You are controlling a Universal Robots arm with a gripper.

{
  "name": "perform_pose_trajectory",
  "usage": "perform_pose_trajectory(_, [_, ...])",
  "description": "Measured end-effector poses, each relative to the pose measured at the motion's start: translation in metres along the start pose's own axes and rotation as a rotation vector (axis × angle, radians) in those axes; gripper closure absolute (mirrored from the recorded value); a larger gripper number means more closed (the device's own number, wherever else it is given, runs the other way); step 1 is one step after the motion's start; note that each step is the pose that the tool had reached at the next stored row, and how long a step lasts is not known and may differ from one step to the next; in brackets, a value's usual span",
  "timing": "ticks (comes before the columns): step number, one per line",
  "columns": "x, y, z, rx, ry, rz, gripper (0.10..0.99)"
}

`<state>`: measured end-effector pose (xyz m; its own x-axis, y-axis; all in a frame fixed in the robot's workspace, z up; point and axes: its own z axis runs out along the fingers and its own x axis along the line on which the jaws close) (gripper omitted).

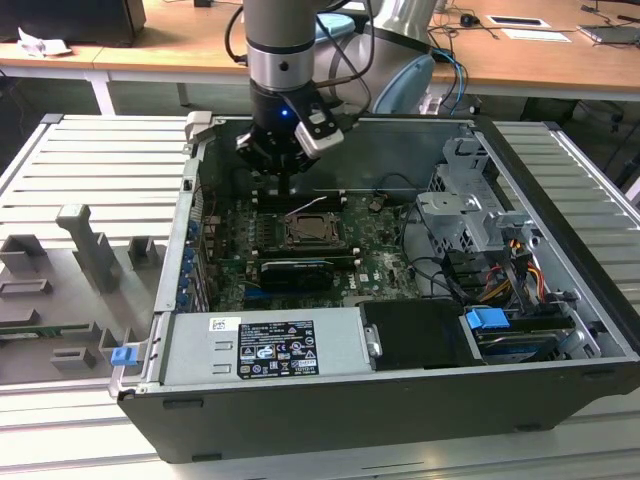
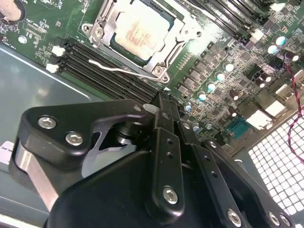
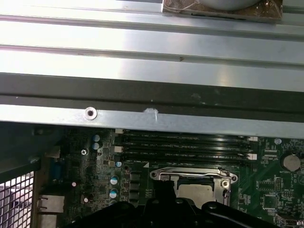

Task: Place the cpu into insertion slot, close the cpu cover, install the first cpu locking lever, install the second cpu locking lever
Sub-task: 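Install the first cpu locking lever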

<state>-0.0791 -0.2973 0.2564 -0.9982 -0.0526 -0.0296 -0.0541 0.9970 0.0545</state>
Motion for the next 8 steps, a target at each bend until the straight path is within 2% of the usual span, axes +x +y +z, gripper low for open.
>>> perform_pose_trajectory(8, [-0.0039, -0.0002, 0.0001, 0.0, 0.0, 0.0, 0.98])
